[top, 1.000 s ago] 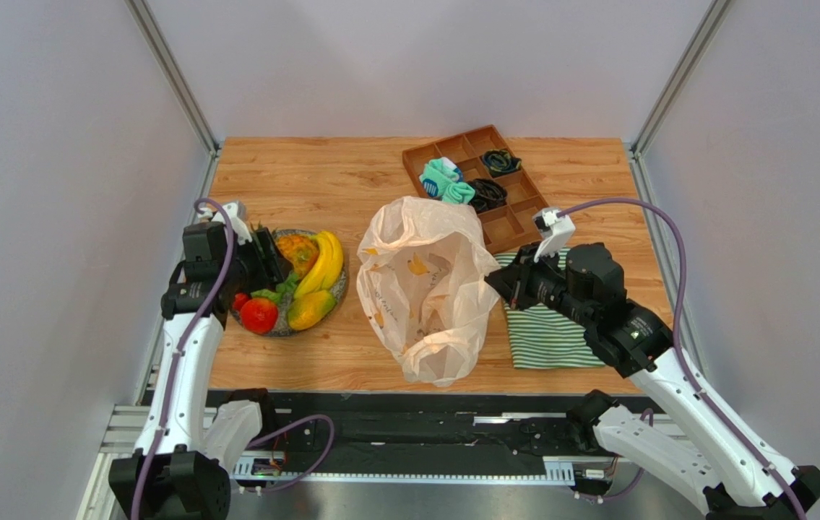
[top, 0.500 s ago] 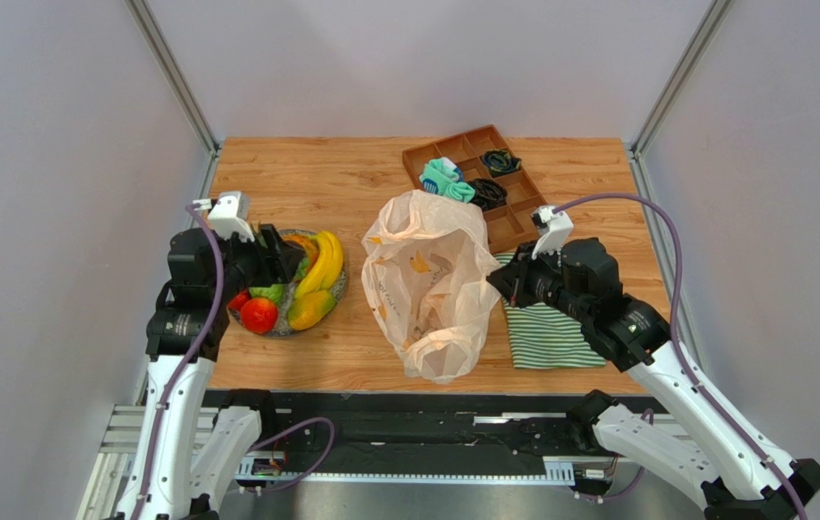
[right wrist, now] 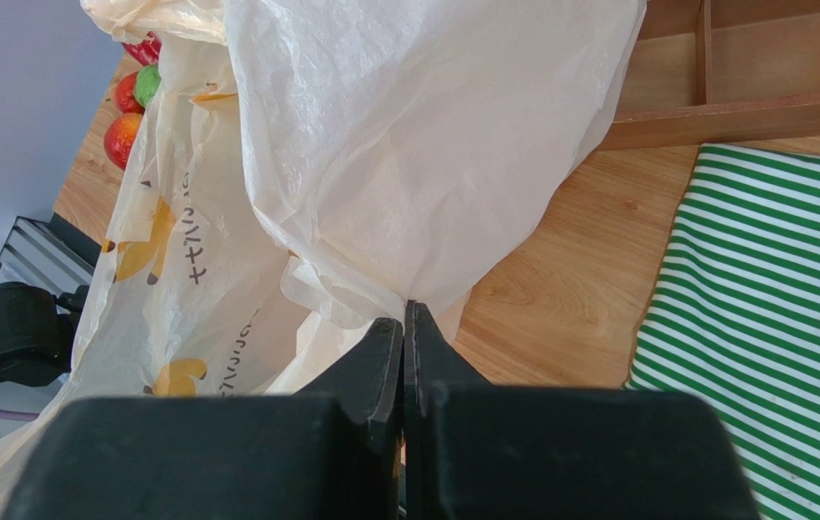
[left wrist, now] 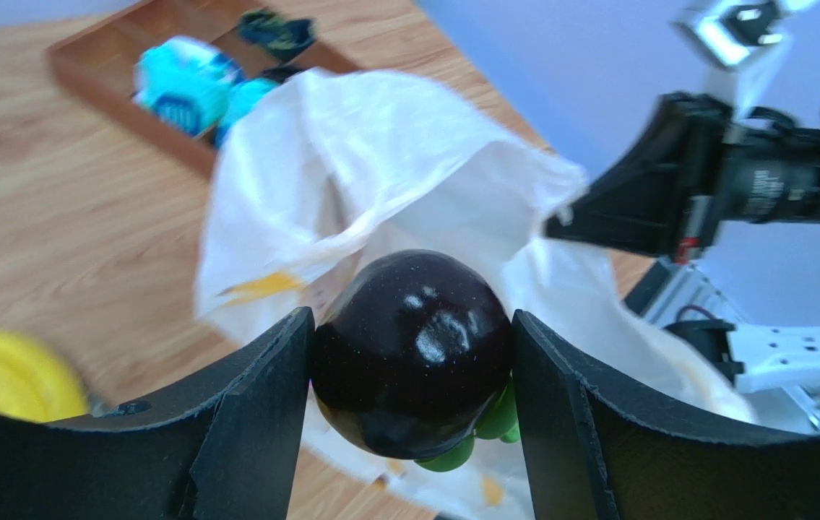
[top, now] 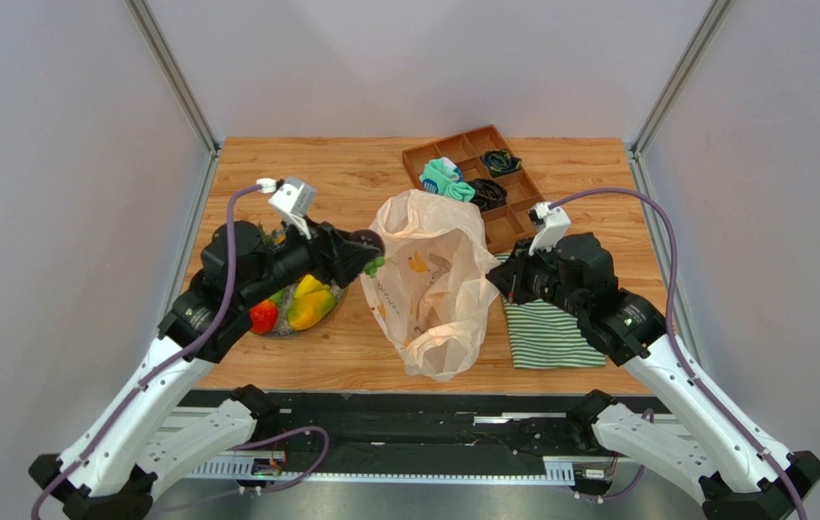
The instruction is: Place the fruits into the plastic bag
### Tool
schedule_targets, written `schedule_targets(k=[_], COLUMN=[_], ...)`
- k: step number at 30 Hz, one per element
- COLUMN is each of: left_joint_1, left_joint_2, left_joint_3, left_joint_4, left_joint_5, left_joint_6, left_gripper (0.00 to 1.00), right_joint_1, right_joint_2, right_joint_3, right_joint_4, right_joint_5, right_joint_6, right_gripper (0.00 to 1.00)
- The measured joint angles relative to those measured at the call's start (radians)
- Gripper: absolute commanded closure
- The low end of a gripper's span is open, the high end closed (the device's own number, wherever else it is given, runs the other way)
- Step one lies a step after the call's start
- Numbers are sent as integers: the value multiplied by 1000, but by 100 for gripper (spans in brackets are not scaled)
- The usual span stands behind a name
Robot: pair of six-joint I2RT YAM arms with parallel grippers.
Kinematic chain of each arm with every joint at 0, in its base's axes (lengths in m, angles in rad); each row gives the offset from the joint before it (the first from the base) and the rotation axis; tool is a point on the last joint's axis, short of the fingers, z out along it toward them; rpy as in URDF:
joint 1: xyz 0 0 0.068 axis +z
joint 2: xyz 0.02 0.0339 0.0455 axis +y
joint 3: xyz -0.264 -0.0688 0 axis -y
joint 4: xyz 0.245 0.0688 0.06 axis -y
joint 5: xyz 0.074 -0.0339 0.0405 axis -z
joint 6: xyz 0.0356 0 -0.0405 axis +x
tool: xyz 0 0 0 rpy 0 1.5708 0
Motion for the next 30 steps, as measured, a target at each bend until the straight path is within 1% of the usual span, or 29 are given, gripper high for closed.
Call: schedule_targets(k=[4, 7, 10, 13, 16, 19, 23, 24, 28, 29, 30], left_joint_1=[-186, -269, -310, -323, -326, -326, -326, -327, -328, -328, -328], left_joint_2=[97, 206, 335, 428, 495, 538, 596, 613, 673, 683, 686], left_joint_3=[30, 48, 55, 55, 55, 54, 55, 55, 55, 55, 55], left_joint_4=[125, 172, 199, 186, 158, 142, 136, 135, 113, 107, 106], left_joint_5=[-33, -48, -67, -90, -150, -198, -233, -238, -254, -257, -258], left_joint_6=[6, 14, 24, 28, 31, 25, 0, -7, -24, -31, -32], left_gripper=[43, 43, 43, 43, 42, 37, 32, 31, 16, 15, 10], right_joint_1=[0, 0, 0, 0, 0, 0, 0, 0, 0, 0, 0], right_joint_2=[5, 5, 7, 7, 7, 7, 16, 19, 24, 23, 23], right_joint_3=[5, 6, 13, 23, 34, 37, 37, 37, 37, 37, 37], right_joint_4=[-3, -7, -16, -22, -27, -29, -29, -29, -29, -29, -29], right_joint_5=[5, 6, 6, 7, 8, 8, 7, 7, 7, 7, 7], right_joint_6=[2, 6, 6, 6, 6, 7, 8, 8, 10, 11, 11], right_gripper=[100, 100, 100, 100, 100, 100, 100, 100, 100, 100, 100])
